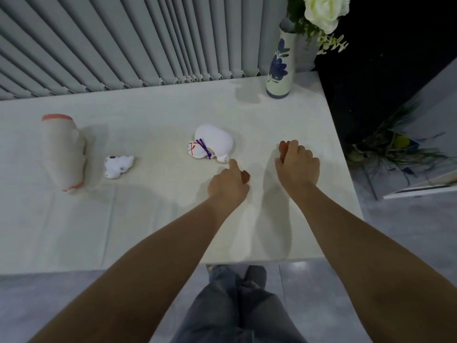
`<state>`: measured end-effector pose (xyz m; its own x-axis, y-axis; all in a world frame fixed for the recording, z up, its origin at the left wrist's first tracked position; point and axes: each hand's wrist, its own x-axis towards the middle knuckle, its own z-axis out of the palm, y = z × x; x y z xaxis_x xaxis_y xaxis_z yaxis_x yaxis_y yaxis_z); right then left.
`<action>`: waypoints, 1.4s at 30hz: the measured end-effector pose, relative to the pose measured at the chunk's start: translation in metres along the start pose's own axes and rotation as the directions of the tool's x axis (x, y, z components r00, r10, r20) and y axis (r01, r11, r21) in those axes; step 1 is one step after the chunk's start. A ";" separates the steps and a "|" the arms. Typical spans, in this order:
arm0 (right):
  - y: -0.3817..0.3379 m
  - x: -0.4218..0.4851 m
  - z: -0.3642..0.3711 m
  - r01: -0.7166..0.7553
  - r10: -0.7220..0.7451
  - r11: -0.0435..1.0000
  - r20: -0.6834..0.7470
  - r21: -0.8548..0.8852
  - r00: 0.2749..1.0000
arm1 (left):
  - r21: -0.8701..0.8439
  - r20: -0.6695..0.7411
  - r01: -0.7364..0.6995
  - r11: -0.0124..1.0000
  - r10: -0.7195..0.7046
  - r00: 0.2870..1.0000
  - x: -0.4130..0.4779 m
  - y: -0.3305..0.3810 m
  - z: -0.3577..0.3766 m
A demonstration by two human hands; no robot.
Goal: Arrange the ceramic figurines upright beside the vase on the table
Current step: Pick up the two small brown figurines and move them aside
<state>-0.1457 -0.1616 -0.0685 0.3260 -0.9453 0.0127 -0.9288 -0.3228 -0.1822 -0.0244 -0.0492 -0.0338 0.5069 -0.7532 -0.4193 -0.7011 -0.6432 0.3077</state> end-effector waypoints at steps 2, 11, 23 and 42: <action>-0.001 0.004 0.004 -0.027 0.027 1.000 -0.009 0.011 1.000 | -0.068 -0.012 -0.031 0.997 0.030 0.999 0.007 0.002 -0.002; -0.001 0.014 -0.008 0.026 -0.009 0.986 -0.102 0.164 0.995 | -0.279 -0.079 -0.148 0.949 0.131 0.988 0.046 0.017 -0.015; 0.007 0.018 -0.001 0.204 -0.199 0.968 -0.053 0.145 0.979 | -0.138 -0.099 -0.338 0.931 0.327 0.940 0.064 0.019 -0.011; 0.011 0.009 -0.007 0.278 -0.294 0.934 0.040 0.227 0.955 | 0.062 -0.153 -0.391 0.918 0.396 0.905 0.065 0.012 -0.017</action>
<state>-0.1542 -0.1736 -0.0636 0.5914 -0.8059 0.0260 -0.7365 -0.5530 -0.3896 0.0085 -0.1080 -0.0425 0.2577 -0.9578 -0.1270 -0.8733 -0.2871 0.3936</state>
